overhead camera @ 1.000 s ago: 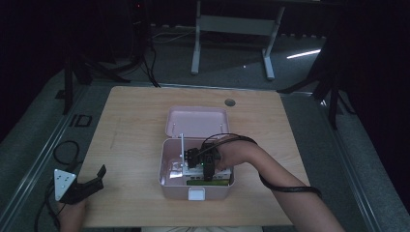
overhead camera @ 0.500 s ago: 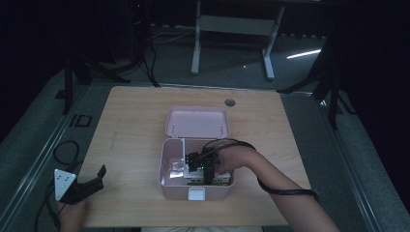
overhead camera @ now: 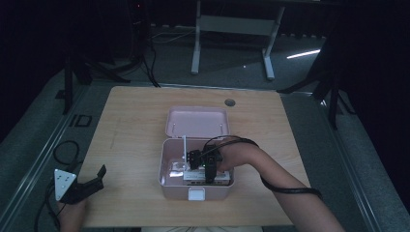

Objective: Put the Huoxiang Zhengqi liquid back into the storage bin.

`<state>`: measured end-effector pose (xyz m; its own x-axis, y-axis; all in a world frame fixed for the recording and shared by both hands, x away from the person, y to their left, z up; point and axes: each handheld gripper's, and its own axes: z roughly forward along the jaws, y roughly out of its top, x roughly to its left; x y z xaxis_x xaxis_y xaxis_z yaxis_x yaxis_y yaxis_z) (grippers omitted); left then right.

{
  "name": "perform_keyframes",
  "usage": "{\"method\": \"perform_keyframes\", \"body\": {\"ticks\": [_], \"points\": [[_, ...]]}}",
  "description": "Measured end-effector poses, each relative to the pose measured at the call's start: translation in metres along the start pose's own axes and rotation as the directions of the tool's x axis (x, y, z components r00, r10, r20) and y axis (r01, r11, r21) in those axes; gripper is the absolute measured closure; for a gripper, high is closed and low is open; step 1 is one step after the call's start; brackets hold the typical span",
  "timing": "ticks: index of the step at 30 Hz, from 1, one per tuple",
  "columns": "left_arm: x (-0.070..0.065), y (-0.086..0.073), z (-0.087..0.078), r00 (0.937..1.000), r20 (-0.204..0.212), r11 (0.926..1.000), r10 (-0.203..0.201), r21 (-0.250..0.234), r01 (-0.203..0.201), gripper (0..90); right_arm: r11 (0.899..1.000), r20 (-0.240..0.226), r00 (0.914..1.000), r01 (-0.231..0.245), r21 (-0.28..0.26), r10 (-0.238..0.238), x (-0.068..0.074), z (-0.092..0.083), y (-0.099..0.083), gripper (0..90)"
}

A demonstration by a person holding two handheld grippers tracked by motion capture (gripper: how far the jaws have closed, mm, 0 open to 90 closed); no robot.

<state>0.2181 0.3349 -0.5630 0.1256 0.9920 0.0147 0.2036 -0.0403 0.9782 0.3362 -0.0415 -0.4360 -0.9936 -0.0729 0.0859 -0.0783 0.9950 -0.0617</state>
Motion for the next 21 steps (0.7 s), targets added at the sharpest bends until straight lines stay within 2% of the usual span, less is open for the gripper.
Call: {"method": "perform_keyframes", "body": {"ticks": [3,7,10,13,14,17,19,21], "points": [[0.000,0.000,0.000,1.0000,-0.001,1.0000,0.001,0.001,-0.001,3.7,0.999,-0.027,0.9996,0.004,-0.032,-0.005,0.001,-0.014,-0.006,52.2],[0.000,0.000,0.000,1.0000,-0.001,1.0000,0.000,0.000,0.000,3.7,0.999,-0.001,0.9999,-0.012,-0.052,0.012,0.001,-0.028,-0.013,52.5],[0.000,0.000,0.000,1.0000,0.000,1.0000,0.000,0.000,0.000,3.7,0.997,0.042,0.9988,-0.020,-0.073,0.023,0.003,-0.044,-0.023,51.3],[0.000,0.000,0.000,1.0000,-0.001,1.0000,-0.001,0.000,0.001,3.7,0.995,0.051,0.9982,-0.027,-0.099,0.032,0.004,-0.054,-0.030,50.8],[0.000,0.000,0.000,1.0000,-0.001,1.0000,-0.001,-0.001,0.001,3.7,0.990,0.074,0.9961,-0.037,-0.138,0.047,0.004,-0.064,-0.040,47.8],[0.000,0.000,0.000,1.0000,-0.001,1.0000,-0.001,-0.001,0.001,3.7,0.982,0.105,0.9921,-0.049,-0.181,0.069,0.006,-0.074,-0.056,40.0],[0.000,0.000,0.000,1.0000,-0.002,1.0000,-0.001,0.000,0.001,3.7,0.979,0.108,0.9908,-0.059,-0.197,0.081,0.006,-0.077,-0.061,36.7],[0.000,0.000,0.000,1.0000,-0.002,1.0000,-0.001,0.001,0.001,3.7,0.965,0.097,0.9879,-0.095,-0.243,0.122,0.005,-0.082,-0.077,28.2]]}}
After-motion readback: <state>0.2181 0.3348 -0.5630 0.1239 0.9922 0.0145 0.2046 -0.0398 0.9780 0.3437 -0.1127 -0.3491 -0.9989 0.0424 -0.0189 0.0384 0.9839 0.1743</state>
